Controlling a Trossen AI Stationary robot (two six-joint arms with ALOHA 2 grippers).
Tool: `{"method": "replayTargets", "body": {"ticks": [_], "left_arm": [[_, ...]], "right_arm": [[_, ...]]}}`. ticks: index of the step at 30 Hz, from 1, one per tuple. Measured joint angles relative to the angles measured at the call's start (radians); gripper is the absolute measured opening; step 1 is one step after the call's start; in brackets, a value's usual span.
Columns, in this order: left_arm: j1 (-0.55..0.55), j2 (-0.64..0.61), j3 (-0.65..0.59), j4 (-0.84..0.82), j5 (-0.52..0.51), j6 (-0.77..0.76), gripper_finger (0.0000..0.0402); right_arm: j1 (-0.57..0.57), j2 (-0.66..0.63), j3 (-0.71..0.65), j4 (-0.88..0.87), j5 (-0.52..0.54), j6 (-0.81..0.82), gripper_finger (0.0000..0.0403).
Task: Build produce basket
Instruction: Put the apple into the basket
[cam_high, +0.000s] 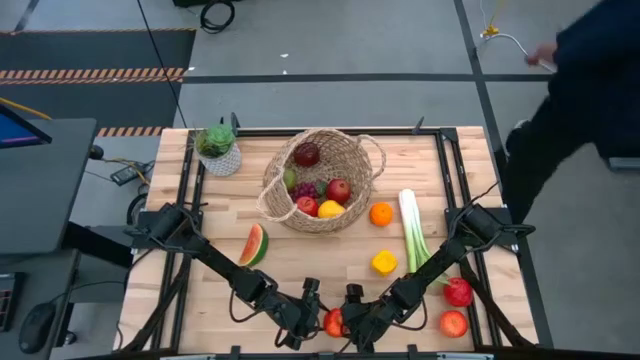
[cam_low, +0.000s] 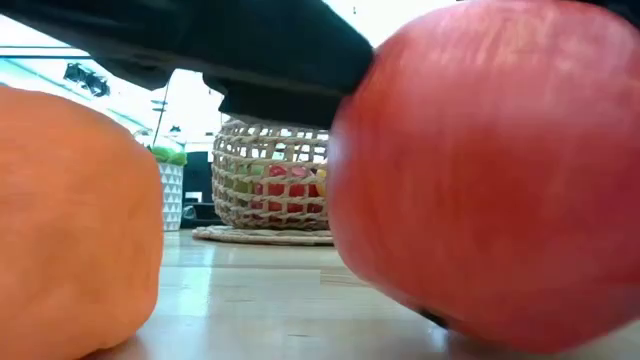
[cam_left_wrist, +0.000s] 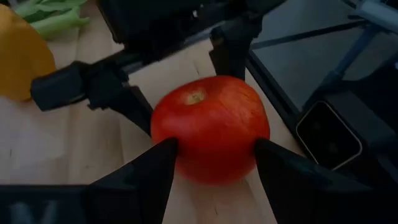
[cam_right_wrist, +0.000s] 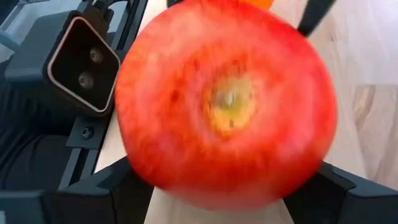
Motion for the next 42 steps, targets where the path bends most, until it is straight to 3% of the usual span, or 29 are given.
{"method": "replayTargets", "body": {"ticks": [11, 25, 31, 42], "left_arm": [[0.004, 0.001, 0.000, 0.006, -0.004, 0.038, 0.0229], [0.003, -0.043, 0.000, 0.024, -0.043, 0.229, 0.0229], [0.004, -0.143, 0.002, 0.033, -0.068, 0.335, 0.0227], [0.047, -0.344, 0.006, -0.062, -0.123, 0.418, 0.0217]], "right_arm": [[-0.022, 0.000, 0.033, -0.040, 0.008, -0.116, 0.0304], [-0.025, 0.000, 0.231, -0.408, 0.013, -0.183, 0.0304], [-0.031, -0.006, 0.285, -0.369, 0.144, -0.262, 0.0304], [-0.069, -0.190, 0.286, -0.360, 0.277, -0.368, 0.0299]]}}
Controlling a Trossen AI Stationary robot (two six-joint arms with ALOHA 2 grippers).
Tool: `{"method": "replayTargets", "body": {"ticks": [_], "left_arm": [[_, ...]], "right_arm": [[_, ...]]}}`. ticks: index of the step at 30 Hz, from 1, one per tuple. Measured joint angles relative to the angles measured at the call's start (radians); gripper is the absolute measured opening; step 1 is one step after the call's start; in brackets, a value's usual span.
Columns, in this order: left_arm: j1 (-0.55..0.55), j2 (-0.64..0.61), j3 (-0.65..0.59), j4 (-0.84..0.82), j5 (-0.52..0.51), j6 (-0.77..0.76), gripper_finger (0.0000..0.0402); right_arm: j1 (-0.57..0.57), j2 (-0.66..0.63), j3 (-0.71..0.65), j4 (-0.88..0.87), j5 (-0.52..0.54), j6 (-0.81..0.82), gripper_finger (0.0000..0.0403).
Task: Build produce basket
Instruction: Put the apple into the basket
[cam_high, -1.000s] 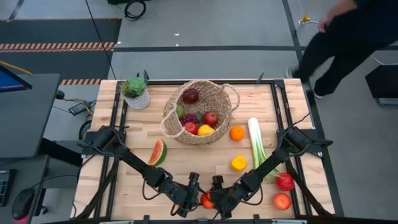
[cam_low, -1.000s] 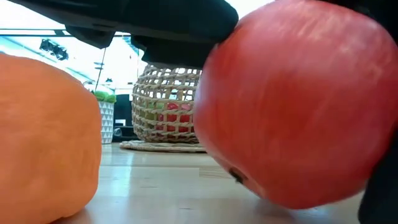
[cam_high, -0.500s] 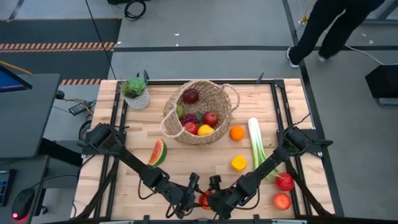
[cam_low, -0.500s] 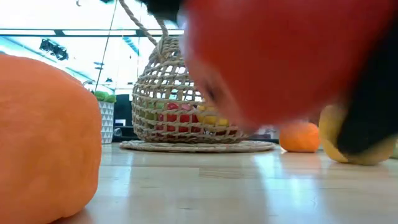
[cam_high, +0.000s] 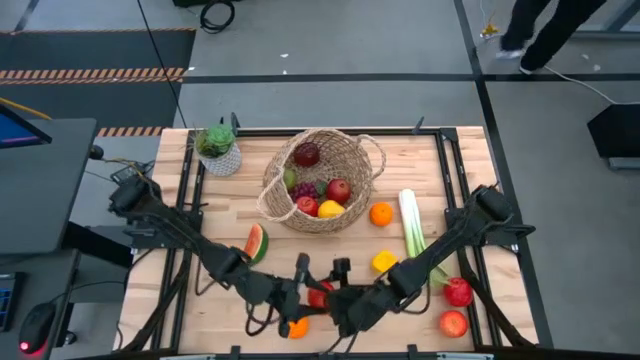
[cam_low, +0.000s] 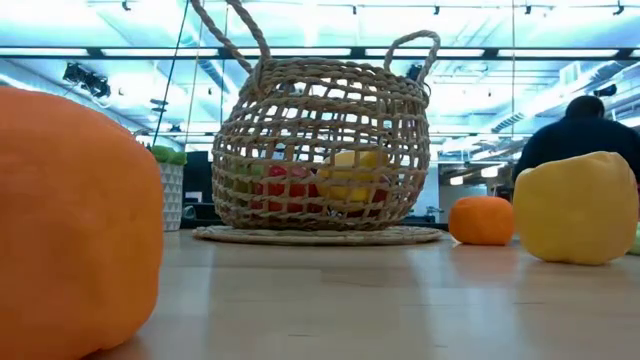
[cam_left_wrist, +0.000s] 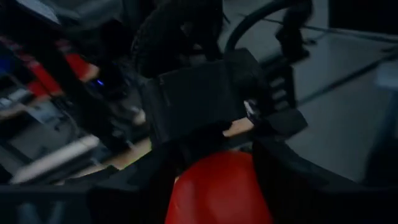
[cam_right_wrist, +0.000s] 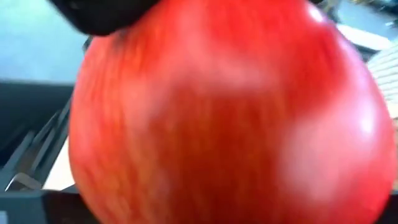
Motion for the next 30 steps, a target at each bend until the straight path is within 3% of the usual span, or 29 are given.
{"method": "replayTargets", "body": {"ticks": [10, 21, 30], "left_arm": [[0.093, -0.159, -0.003, -0.020, -0.007, 0.167, 0.0213], [0.267, -0.292, -0.003, -0.016, -0.022, 0.167, 0.0206], [0.465, -0.308, -0.007, -0.090, -0.007, 0.143, 0.0206]], "right_arm": [[-0.082, -0.152, 0.000, -0.020, 0.049, -0.137, 0.0298], [-0.265, -0.314, 0.000, -0.040, 0.033, -0.251, 0.0298], [-0.426, -0.326, 0.001, -0.137, 0.035, -0.245, 0.0298]]}}
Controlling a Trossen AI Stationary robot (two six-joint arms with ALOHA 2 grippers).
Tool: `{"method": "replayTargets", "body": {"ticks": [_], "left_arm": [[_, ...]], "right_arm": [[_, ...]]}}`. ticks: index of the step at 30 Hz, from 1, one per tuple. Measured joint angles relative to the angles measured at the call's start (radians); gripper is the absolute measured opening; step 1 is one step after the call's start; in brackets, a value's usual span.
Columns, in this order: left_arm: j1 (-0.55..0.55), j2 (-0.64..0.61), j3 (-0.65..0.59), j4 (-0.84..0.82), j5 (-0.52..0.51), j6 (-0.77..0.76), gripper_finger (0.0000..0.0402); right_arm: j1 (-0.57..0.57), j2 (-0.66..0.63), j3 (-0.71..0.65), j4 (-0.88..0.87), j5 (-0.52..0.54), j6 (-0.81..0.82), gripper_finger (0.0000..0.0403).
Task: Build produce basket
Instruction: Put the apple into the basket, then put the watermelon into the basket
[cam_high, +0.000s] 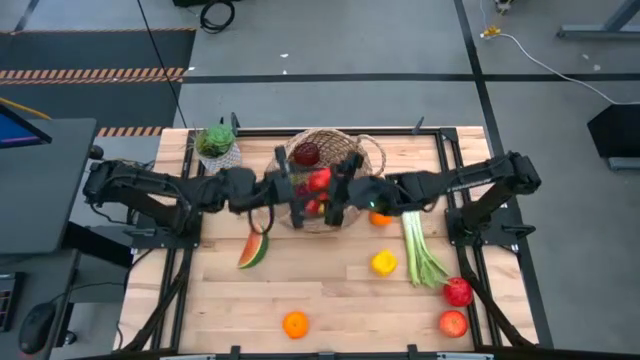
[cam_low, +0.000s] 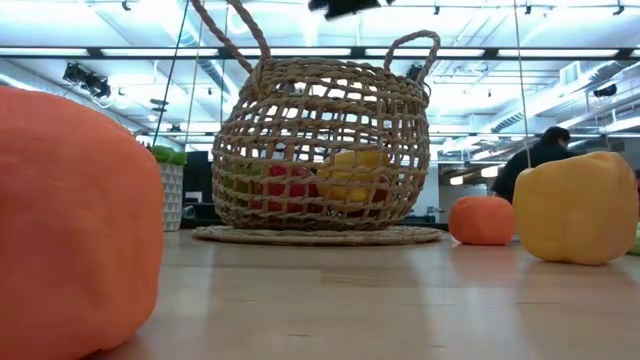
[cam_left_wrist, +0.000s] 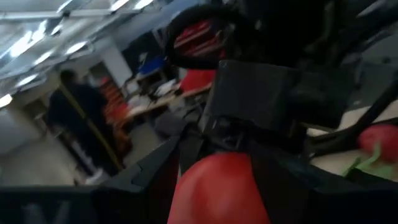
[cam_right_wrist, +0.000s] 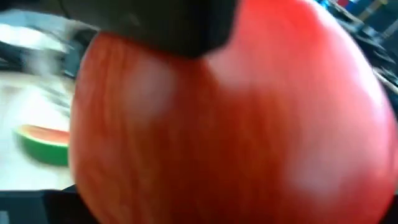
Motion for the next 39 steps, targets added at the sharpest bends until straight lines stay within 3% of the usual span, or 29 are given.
{"method": "replayTargets", "body": {"ticks": [10, 16, 25, 35, 39], "left_arm": [[0.092, 0.006, -0.002, -0.090, -0.019, -0.134, 0.0202], [0.098, -0.017, -0.003, -0.227, -0.185, -0.167, 0.0201], [0.091, -0.083, -0.004, -0.327, -0.178, -0.200, 0.0195], [-0.014, -0.168, -0.002, -0.330, -0.177, -0.243, 0.0194], [-0.111, -0.170, -0.002, -0.336, -0.168, -0.279, 0.0192]], "right_arm": [[-0.124, 0.001, 0.003, -0.206, -0.054, 0.103, 0.0298], [-0.146, 0.001, 0.005, -0.275, -0.048, 0.100, 0.0298], [-0.153, 0.001, 0.009, -0.299, -0.044, 0.095, 0.0297], [-0.123, -0.063, 0.007, -0.298, -0.051, 0.088, 0.0285], [-0.069, -0.116, 0.007, -0.289, -0.126, 0.130, 0.0281]]}}
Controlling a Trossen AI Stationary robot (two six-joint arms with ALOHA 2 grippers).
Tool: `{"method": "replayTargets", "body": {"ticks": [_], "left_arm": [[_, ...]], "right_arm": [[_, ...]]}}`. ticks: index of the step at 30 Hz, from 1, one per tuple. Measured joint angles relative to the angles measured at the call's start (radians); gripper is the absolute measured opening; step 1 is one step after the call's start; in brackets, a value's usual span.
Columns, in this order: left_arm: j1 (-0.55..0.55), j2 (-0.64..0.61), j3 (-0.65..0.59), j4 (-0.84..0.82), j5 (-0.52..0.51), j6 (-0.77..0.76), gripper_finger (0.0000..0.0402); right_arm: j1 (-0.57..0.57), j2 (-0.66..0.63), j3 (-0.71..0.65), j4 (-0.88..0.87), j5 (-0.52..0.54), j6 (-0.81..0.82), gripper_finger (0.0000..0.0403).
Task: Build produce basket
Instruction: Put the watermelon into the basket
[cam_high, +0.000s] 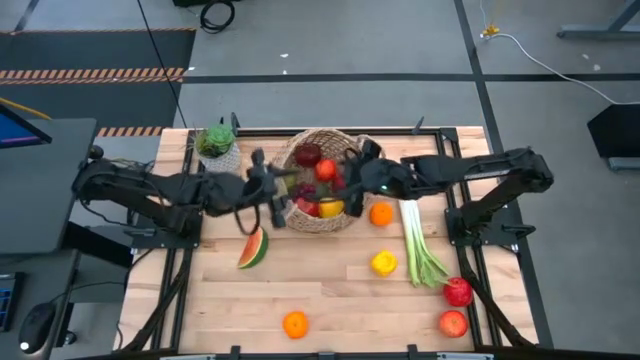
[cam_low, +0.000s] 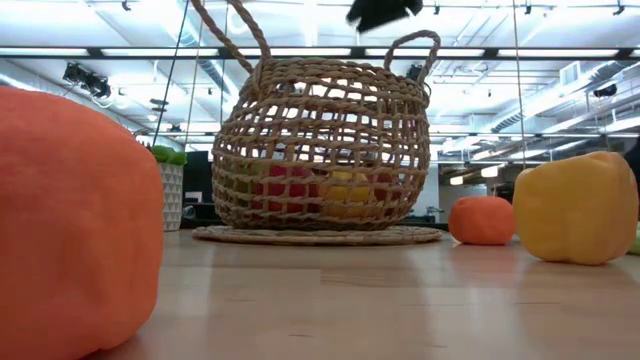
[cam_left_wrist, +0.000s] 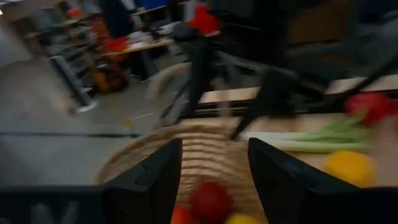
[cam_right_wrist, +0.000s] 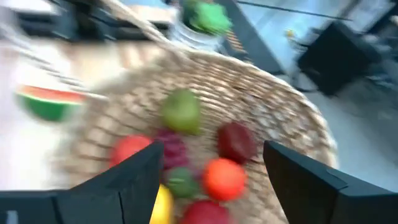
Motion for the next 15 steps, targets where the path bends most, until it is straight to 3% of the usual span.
{"method": "replayTargets", "body": {"ticks": [8, 15], "left_arm": [[-0.238, 0.038, 0.002, -0.077, 0.003, -0.189, 0.0188], [-0.411, 0.099, 0.001, -0.356, 0.000, -0.446, 0.0188]], "right_arm": [[0.199, -0.068, -0.001, -0.144, -0.119, 0.206, 0.0268], [0.392, -0.021, -0.059, -0.415, -0.164, 0.511, 0.0266]]}}
